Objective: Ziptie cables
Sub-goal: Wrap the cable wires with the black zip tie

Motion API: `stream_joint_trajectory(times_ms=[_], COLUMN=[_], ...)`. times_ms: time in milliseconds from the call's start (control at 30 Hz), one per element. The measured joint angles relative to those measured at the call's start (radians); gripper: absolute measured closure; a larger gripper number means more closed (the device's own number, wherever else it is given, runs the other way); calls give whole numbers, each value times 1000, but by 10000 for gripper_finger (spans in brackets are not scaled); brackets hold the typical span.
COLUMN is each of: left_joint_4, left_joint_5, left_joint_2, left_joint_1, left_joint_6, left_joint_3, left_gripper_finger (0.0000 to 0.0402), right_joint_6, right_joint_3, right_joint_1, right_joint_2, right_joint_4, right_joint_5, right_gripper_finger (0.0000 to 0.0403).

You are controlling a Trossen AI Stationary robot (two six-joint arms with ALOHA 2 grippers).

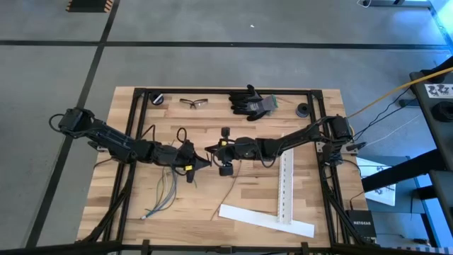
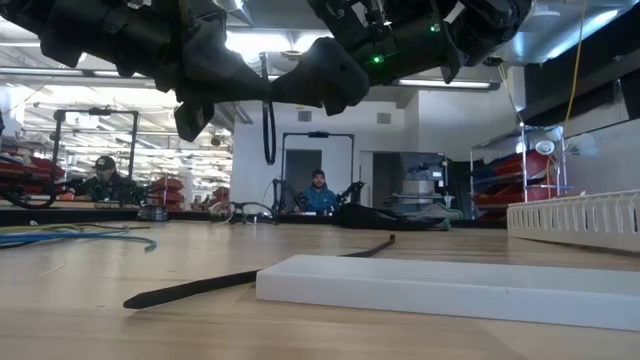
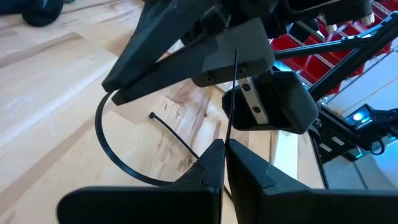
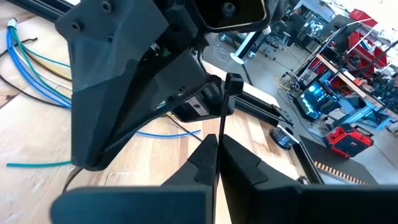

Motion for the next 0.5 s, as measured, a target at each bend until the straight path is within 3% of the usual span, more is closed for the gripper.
stream_joint_trajectory(times_ms=[500], left_joint_4=[-6], left_joint_5=[0], left_joint_2=[-2], left_joint_1=[-8], left_joint_6=[-49], left_joint_3=[0], left_gripper_finger=[401], right_joint_6=[-213], right_joint_3=[0], right_joint_1=[28], right_joint_2=[0], right_joint_4=[0], right_joint_5=[66], right_gripper_finger=[403])
